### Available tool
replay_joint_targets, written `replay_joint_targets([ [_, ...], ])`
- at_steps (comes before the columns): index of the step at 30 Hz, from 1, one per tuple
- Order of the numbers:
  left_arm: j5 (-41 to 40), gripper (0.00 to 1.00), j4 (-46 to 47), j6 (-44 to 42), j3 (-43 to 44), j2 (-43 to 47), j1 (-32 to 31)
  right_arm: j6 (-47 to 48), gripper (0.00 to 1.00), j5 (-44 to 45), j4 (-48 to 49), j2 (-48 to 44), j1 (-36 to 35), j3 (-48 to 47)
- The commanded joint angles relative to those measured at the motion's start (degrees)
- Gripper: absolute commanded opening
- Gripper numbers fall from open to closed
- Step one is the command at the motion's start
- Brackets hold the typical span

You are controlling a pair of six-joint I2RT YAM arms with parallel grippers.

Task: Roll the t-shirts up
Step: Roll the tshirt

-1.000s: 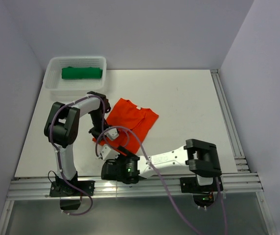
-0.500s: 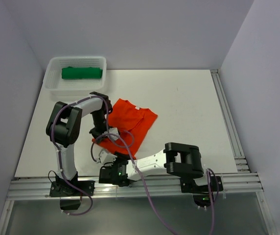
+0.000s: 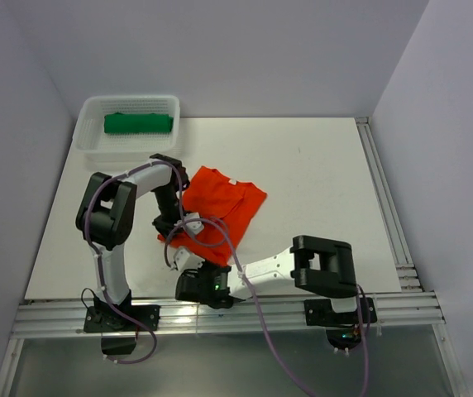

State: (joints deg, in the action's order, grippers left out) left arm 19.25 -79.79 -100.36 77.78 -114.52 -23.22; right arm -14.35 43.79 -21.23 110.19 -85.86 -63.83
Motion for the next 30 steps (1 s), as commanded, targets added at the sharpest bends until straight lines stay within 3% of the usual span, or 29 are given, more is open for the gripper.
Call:
replay_joint_targets([
  [1, 7.4, 0.26, 1.1, -1.2, 1.9, 4.1, 0.9, -0.1, 0.00, -10.1, 7.9, -5.3, 1.7, 3.6],
  [6, 11.4, 0.31, 1.2, -2.5, 0.5, 8.5, 2.7, 0.6, 0.00, -19.2, 12.3, -9.4, 4.5, 8.1],
  [9, 13.7, 0.55, 1.2, -4.1, 0.2, 11.0, 4.6, 1.1, 0.00, -24.7, 14.1, -11.2, 6.5, 10.0],
  [11, 14.6, 0.56, 1.2, -4.7, 0.1, 12.1, 6.3, 1.2, 0.00, -28.0, 15.1, -12.7, 7.5, 11.6],
  [15, 16.4, 0.68, 1.3, -6.3, -0.2, 13.4, 9.5, 1.4, 0.00, -33.4, 18.3, -14.7, 10.4, 14.2],
  [23, 26.0, 0.69, 1.7, -10.2, 1.0, 16.3, 19.9, 2.0, 0.00, -42.1, 20.6, -14.7, 14.6, 15.8],
  [27, 29.9, 0.71, 2.5, -13.9, -1.9, 19.1, 25.0, 2.2, 0.00, -51.2, 20.1, -12.1, 18.5, 14.8],
  [30, 29.6, 0.73, 9.7, -13.0, -8.7, 24.9, 26.3, 2.5, 0.00, -62.0, 20.5, -10.5, 23.1, 14.1],
])
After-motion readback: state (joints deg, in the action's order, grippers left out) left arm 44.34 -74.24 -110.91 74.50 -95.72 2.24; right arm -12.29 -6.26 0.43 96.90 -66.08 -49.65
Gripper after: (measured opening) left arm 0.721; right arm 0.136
